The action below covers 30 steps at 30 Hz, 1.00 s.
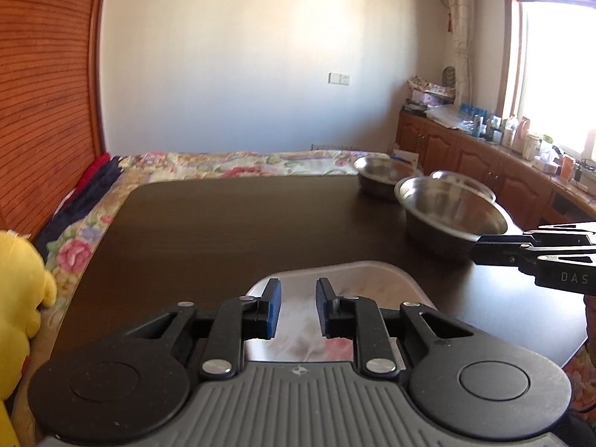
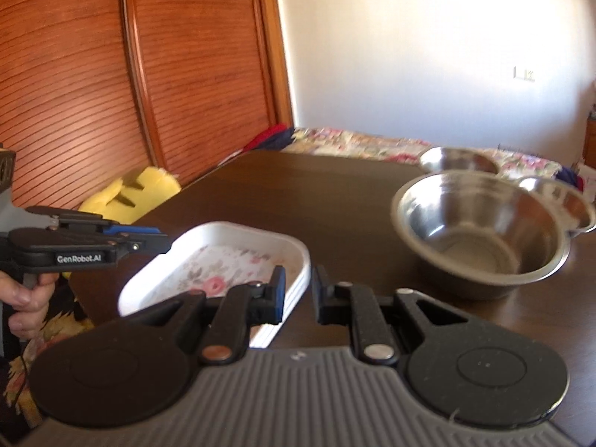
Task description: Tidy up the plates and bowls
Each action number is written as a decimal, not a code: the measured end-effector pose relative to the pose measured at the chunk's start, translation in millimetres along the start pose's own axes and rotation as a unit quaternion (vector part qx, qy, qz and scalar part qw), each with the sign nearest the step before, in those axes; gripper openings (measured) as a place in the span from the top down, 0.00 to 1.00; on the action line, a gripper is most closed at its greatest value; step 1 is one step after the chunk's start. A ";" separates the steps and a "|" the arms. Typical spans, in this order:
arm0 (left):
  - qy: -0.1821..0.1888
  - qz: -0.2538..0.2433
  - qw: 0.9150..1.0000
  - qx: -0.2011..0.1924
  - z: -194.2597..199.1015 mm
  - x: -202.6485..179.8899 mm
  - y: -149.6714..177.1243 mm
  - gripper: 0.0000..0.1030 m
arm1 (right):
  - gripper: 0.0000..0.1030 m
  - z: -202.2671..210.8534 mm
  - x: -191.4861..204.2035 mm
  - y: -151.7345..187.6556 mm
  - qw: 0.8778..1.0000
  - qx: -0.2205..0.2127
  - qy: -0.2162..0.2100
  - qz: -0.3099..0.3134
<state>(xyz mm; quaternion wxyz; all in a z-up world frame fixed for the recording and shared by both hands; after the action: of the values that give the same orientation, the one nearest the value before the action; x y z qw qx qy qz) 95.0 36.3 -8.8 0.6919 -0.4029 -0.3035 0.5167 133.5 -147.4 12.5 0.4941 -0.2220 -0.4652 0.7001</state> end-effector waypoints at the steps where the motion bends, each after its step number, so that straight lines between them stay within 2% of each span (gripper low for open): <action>1: 0.002 -0.002 1.000 -0.002 -3.7 -3.7 -3.5 0.76 | 0.83 2.7 -5.5 -2.4 1.000 -0.009 0.008 0.001; 12: 0.029 -0.028 0.999 0.000 -57.3 -57.4 -37.0 0.64 | 0.83 19.5 -82.1 -17.8 0.993 -0.080 0.085 -0.011; 17: 0.030 -0.031 0.999 0.001 -77.5 -73.7 -47.4 0.42 | 0.76 18.8 -116.1 -20.4 0.988 -0.113 0.107 -0.024; 19: 0.030 -0.031 0.999 0.000 -84.3 -79.4 -51.7 0.38 | 0.64 15.3 -129.0 -20.7 0.986 -0.120 0.108 -0.031; 23: 0.030 -0.031 0.999 0.001 -97.5 -84.8 -57.0 0.28 | 0.62 5.7 -150.4 -18.5 0.986 -0.120 0.105 -0.046; 26: 0.030 -0.031 0.999 0.004 -105.7 -87.9 -59.3 0.25 | 0.55 0.3 -161.2 -15.4 0.986 -0.119 0.097 -0.058; 28: 0.028 -0.031 0.999 0.005 -108.9 -89.6 -60.4 0.25 | 0.48 -2.4 -163.3 -13.8 0.987 -0.118 0.092 -0.059; 30: 0.030 -0.034 0.999 0.006 -112.5 -92.0 -61.3 0.25 | 0.47 -4.0 -162.9 -11.8 0.987 -0.119 0.097 -0.053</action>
<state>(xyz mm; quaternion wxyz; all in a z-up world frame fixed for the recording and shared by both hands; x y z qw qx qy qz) 192.0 -88.1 -11.0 0.7204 -0.4030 -0.2930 0.4825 209.6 -291.1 -3.2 0.5433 -0.3208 -0.5060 0.5881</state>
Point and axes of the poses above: each gripper's, at about its wrist camera, not at the fingertips, and z roughly against the way its jaws point, x to its left, y to its underside, the point moved 4 cm from there along -z, roughly the way its jaws point, and after that the axes turned 4 degrees about -z, right-handed, at the moved point
